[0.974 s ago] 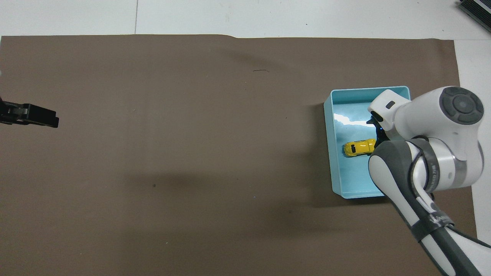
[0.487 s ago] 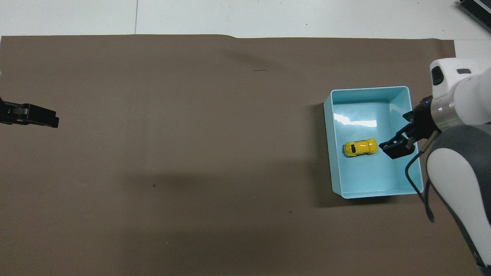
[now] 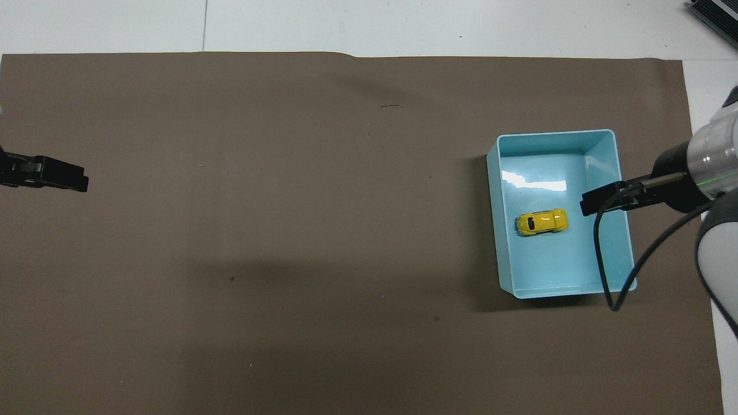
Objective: Wind up and store yellow beetle car
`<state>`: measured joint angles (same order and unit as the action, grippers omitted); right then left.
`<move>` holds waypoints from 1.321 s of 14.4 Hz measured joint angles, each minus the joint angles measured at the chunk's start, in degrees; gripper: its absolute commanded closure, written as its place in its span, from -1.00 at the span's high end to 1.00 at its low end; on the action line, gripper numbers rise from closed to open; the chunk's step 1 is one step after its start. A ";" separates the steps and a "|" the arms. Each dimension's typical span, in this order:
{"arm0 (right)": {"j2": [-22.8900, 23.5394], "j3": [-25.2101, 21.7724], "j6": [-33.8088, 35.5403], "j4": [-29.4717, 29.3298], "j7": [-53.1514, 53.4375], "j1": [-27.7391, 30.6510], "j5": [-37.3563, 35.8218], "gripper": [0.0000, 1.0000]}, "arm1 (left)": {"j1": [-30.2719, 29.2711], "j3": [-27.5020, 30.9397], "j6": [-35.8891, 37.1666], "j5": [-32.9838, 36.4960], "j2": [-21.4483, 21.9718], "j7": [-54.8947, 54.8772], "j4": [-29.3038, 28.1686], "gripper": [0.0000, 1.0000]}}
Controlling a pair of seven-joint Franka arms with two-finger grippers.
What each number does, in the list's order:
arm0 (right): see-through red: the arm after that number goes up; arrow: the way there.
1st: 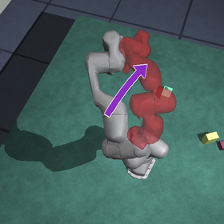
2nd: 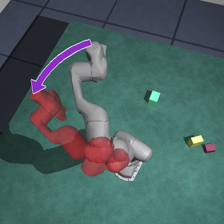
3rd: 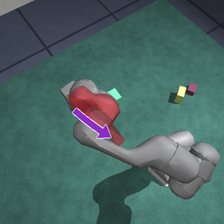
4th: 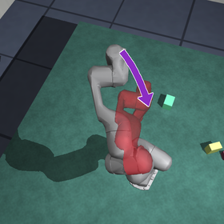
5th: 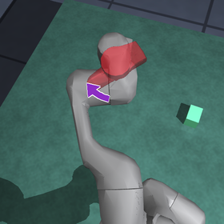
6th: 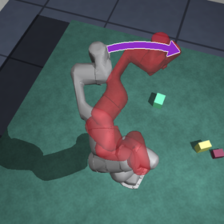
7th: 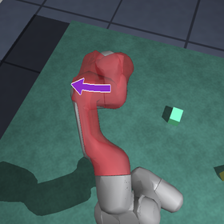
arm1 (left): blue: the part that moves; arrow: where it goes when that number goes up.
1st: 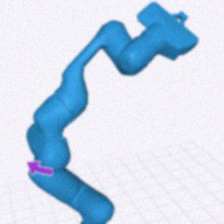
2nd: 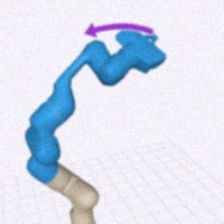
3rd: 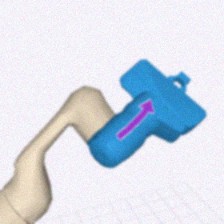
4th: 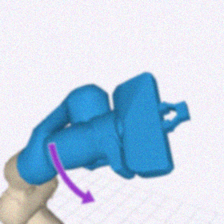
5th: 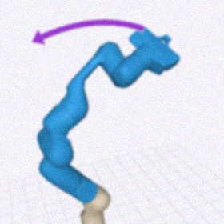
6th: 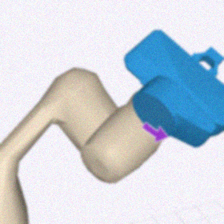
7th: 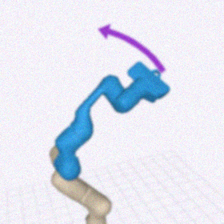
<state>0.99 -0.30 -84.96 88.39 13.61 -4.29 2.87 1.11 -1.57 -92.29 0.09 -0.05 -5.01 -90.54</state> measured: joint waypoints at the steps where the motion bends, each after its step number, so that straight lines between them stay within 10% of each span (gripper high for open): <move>1: 0.78 -0.02 1.07 -1.59 3.32 0.03 0.00 1.00 | 0.00 0.00 0.00 0.00 0.00 0.00 0.00 1.00; 19: 1.63 -0.60 1.89 -6.54 5.99 0.17 0.07 1.00 | 0.00 0.00 0.00 0.00 0.00 0.00 0.00 1.00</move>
<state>2.62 -0.90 -83.08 81.85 19.59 -4.11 2.94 1.11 -1.57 -92.29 0.09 -0.04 -5.01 -90.53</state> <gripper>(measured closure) 0.000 0.000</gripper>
